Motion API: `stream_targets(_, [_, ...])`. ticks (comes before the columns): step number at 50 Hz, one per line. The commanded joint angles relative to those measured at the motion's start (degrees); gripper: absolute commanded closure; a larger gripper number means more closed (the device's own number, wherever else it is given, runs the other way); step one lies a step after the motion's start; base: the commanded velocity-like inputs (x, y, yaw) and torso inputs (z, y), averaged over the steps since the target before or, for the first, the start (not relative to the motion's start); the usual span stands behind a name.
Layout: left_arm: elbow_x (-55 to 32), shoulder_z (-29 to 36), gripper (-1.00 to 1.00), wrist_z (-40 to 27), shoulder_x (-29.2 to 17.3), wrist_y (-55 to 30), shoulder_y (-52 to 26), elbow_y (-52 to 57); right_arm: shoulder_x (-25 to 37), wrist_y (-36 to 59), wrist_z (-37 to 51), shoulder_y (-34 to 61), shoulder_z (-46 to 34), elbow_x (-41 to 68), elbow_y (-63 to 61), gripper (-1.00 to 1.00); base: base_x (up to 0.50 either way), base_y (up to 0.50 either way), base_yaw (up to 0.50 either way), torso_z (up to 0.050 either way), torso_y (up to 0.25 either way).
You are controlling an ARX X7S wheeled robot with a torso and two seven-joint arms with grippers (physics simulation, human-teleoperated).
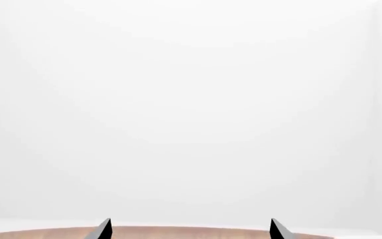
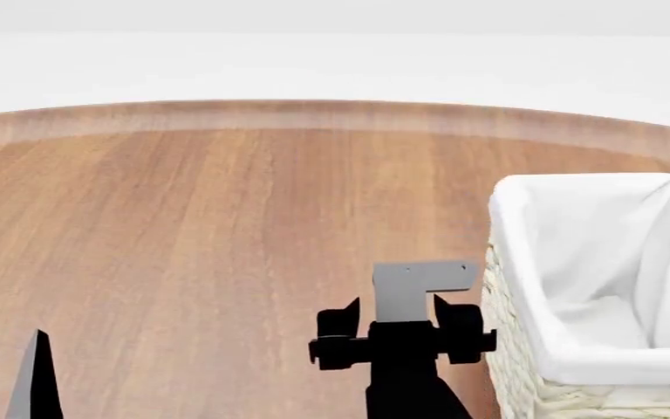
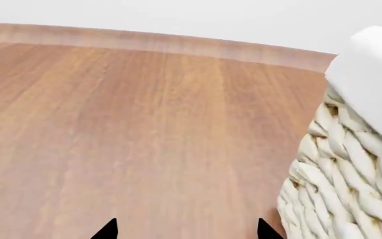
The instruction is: Pick up the cream cheese box, and put it in the basket.
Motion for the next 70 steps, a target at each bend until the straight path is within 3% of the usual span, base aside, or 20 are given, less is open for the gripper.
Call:
stream_targets(1, [0.01,0.24,-1.0,-0.13,-0.3,0.53,0.03,-0.19,-0.01,-0.21,0.0,-1.35,-0.22,-0.19,0.12,-1.0,0.0,0.0,0.0,0.0,0.0])
stream_targets(16, [0.39,0.68,-1.0,-0.47,-0.67,0.96,0.19,-0.24,0.0,0.54,-0.34,-2.1,4.39,-4.46,0.14,-1.0,0.0,0.0,0.0,0.0,0.0])
stream_targets(37, [0.54,1.19,-1.0,-0.88,-1.08,1.39,0.09,-0.47,0.01,2.43,-1.34,-3.63,16.22,-15.62,0.15,-1.0,0.0,0.0,0.0,0.0,-0.145])
stream_targets(44, [0.39,1.24,-1.0,-1.02,-1.22,1.43,0.08,-0.4,-0.01,2.52,-1.32,-4.0,15.61,-15.3,0.13,-1.0,0.0,0.0,0.0,0.0,-0.145])
stream_targets(60, [-0.52,1.09,-1.0,-1.56,-1.23,1.63,-0.06,-0.58,0.0,4.14,-2.11,-5.78,22.72,-22.42,0.16,-1.0,0.0,0.0,0.0,0.0,-0.04])
stream_targets(61, [-0.46,1.09,-1.0,-1.62,-1.22,1.69,-0.07,-0.61,0.0,4.23,-2.14,-5.83,23.16,-22.89,0.16,1.0,0.0,0.0,0.0,0.0,0.0])
stream_targets(70, [-0.82,1.24,-1.0,-1.72,-1.26,1.77,-0.19,-0.88,-0.01,4.36,-2.59,-5.8,25.91,-25.51,0.15,1.0,0.0,0.0,0.0,0.0,0.0])
